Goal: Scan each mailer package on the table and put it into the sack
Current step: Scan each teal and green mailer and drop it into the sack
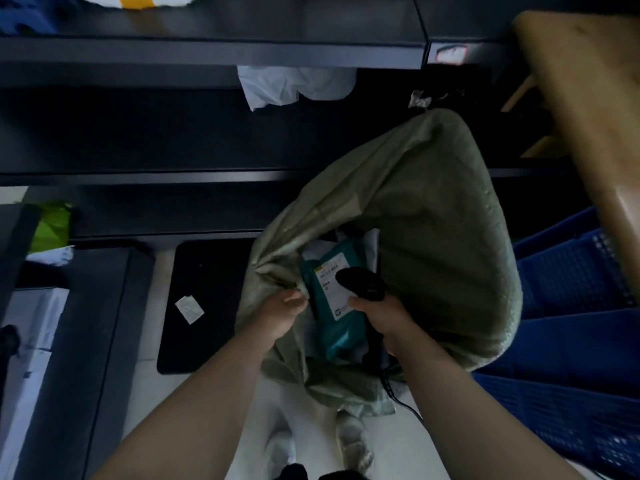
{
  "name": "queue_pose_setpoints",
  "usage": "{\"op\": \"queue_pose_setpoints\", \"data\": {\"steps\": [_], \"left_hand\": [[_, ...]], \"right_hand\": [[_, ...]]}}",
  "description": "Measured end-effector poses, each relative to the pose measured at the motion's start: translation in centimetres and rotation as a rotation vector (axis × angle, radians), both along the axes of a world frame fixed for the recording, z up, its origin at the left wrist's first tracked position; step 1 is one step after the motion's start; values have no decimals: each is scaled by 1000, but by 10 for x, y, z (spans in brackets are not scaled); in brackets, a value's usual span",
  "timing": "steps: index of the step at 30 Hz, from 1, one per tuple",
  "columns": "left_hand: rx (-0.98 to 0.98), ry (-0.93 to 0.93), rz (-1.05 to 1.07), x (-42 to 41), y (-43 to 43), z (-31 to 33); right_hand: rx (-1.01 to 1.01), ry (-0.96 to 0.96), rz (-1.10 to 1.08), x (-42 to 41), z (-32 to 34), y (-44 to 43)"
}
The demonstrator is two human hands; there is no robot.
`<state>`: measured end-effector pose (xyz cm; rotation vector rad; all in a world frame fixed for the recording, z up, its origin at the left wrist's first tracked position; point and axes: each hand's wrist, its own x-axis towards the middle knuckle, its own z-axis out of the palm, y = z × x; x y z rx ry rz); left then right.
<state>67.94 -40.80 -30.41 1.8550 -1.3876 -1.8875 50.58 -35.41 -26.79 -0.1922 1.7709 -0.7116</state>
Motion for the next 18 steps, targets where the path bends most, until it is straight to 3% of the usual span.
{"op": "queue_pose_setpoints", "data": {"steps": [5,7,13,18], "left_hand": [[-110,8,310,13,5,23],[-123,-22,342,24,13,44],[-201,-233,-24,45,39,130],[-430,-315,-359,12,54,211]], "right_hand": [[-25,35,37,8,12,10],[-31,66,63,13,34,17],[-142,60,70,14,144,66],[-228,118,33,-1,239,132]]}}
